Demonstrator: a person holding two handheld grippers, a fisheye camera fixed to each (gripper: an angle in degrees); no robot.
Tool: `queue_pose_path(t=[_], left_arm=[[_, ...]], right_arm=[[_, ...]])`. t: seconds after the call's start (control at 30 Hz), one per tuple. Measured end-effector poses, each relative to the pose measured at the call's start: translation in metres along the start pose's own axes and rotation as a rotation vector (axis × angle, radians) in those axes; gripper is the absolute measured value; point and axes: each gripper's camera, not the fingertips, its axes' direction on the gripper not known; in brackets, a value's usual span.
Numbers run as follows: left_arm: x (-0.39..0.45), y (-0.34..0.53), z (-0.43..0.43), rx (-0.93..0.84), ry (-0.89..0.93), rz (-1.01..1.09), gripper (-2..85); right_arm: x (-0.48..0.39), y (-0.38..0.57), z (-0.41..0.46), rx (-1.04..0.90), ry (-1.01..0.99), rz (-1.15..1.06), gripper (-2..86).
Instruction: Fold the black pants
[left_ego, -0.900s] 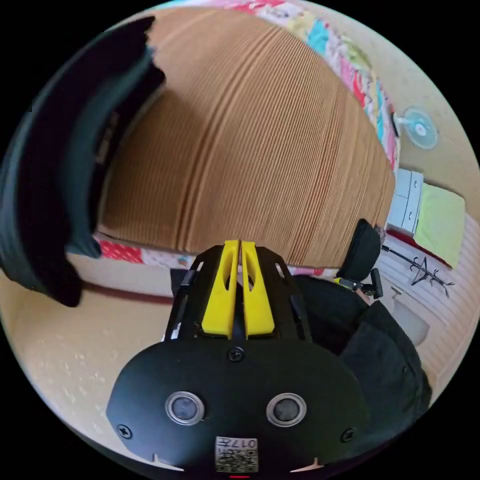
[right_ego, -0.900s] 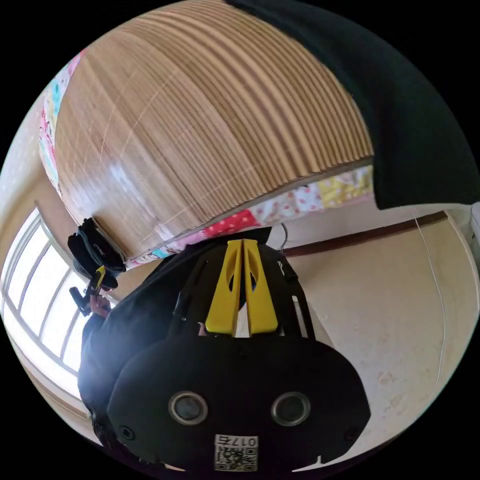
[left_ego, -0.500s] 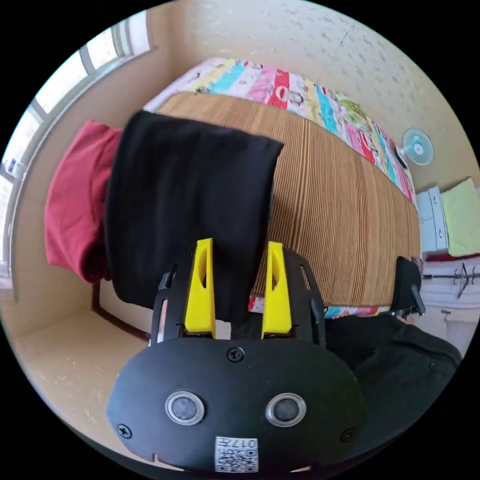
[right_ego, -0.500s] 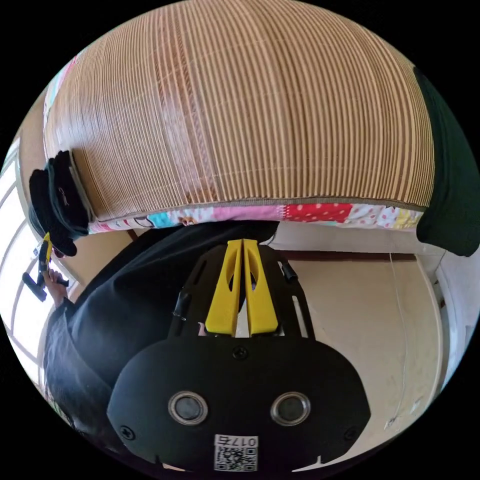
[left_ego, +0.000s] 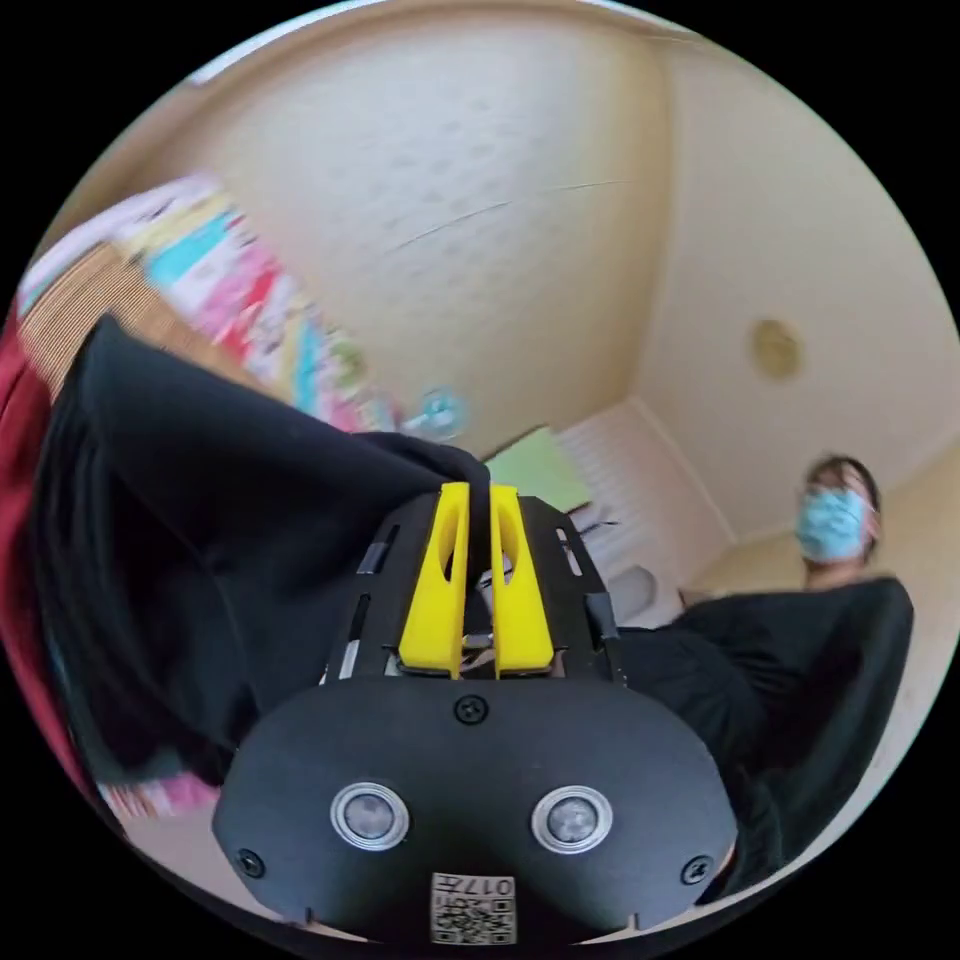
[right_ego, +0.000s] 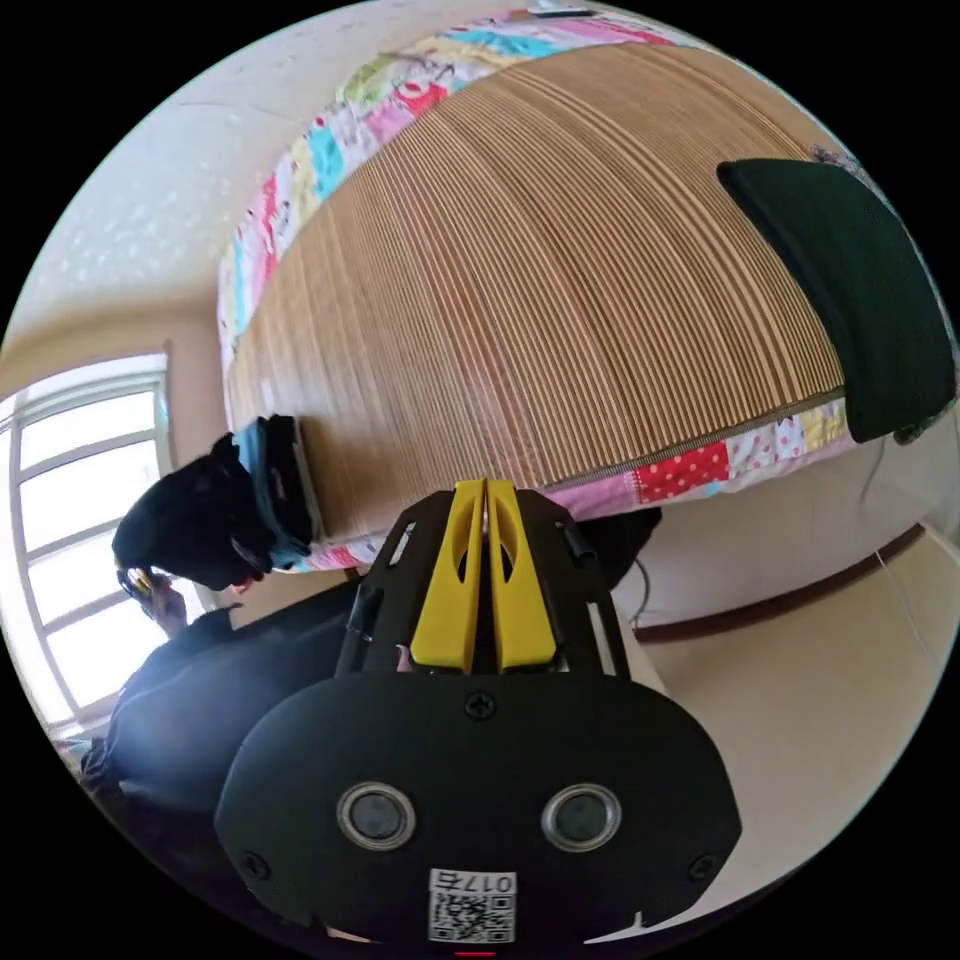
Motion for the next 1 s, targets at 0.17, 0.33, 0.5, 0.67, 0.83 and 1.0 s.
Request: queue_pose_path(t=[0.17, 0.33, 0.5, 0.67, 0.83, 1.0], left_arm=[[0.130, -0.060, 0.076, -0.213, 0.245, 0.467, 4.1], [0.233, -0.068, 0.140, -0.146, 0.770, 0.736, 4.1], [0.284, -0.051, 0.188, -0.177, 0.843, 0.793, 3.8], [0.318, 0.000, 0.269, -0.341, 1.021, 0.789, 3.9], [0.349, 0.074, 0.374, -0.632, 1.042, 0.738, 4.4], [0.350, 0.128, 0.446, -0.776, 1.152, 0.581, 4.4]], right_arm=[[-0.011, 0.008, -0.074, 0.148, -0.264, -0.128, 1.3], [-0.050, -0.001, -0.131, 0.151, -0.471, -0.407, 4.9], [-0.057, -0.027, -0.134, -0.096, -0.919, -0.469, 23.9], [-0.038, -0.043, -0.116, -0.250, -1.228, -0.367, 29.0], [-0.032, -0.056, -0.110, -0.304, -1.516, -0.289, 26.5], [-0.029, -0.068, -0.114, -0.309, -1.678, -0.328, 24.6]])
